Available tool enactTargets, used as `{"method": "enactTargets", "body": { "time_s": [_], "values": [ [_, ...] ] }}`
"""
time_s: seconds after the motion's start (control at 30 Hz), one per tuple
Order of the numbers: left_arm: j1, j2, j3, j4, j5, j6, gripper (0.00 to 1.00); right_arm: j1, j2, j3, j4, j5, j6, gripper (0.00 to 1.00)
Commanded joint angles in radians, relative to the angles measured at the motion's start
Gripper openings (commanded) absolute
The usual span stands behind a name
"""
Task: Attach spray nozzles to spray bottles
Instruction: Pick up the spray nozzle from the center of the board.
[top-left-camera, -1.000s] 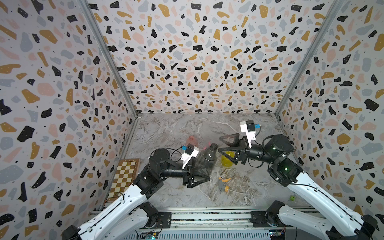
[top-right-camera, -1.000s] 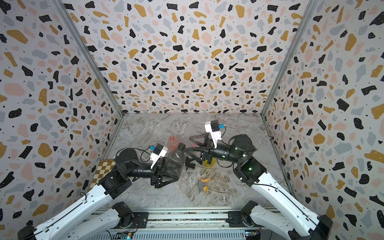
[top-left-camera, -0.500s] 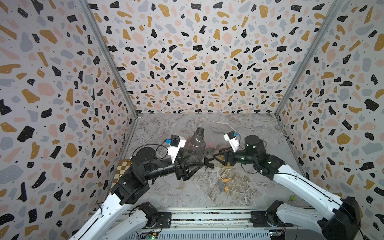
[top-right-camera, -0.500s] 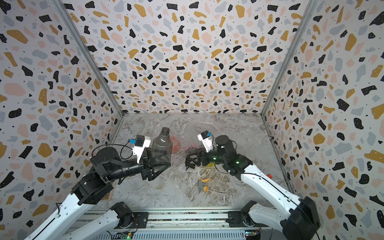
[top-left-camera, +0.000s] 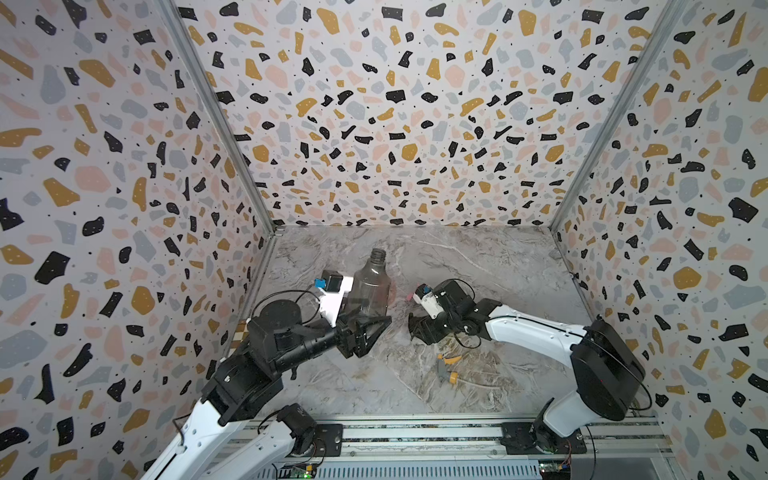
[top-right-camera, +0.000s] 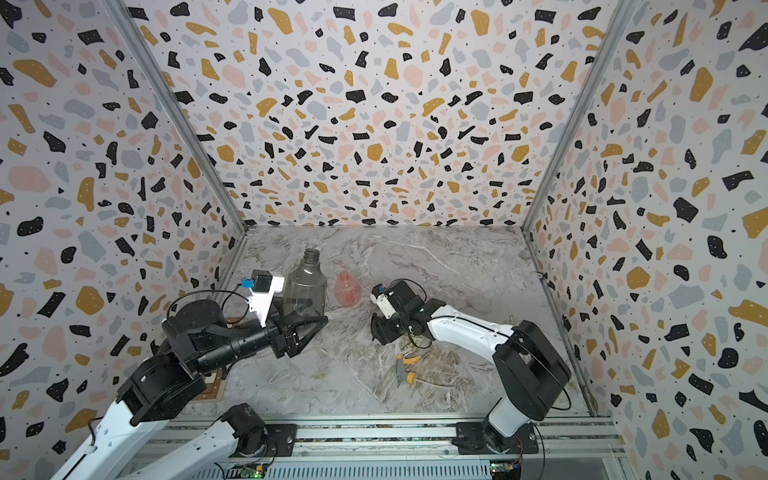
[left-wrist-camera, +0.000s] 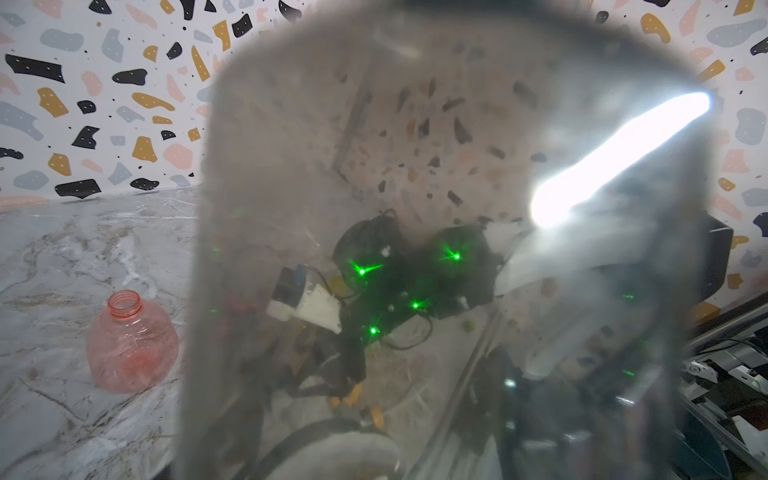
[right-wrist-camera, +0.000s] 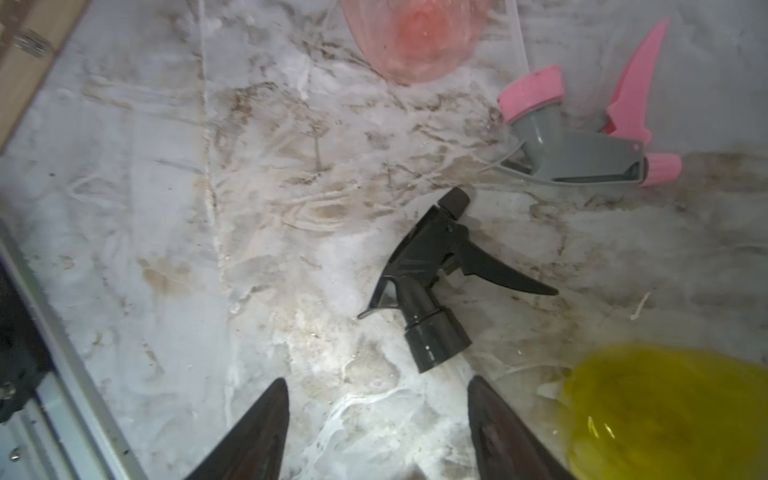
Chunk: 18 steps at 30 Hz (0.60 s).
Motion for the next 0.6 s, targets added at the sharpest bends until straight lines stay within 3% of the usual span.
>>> {"method": "enactTargets", "body": {
  "time_s": [0.0,0.33,0.57],
  "values": [
    [-0.005,-0.008,0.019,0.010,-0.025,0.025,0.00,-0.016,0.044,0.078,-0.038,0.050,-0.057,0.69],
    [-0.006,-0.024,0.008,0.006,-0.019,0.037,0.00,-0.017,0.103,0.031,-0.036,0.012,-0.033,0.69],
    [-0.006,-0.029,0.007,-0.003,-0.028,0.058,0.00,0.066,0.086,-0.016,-0.019,-0.048,0.026,0.67]
  ]
}}
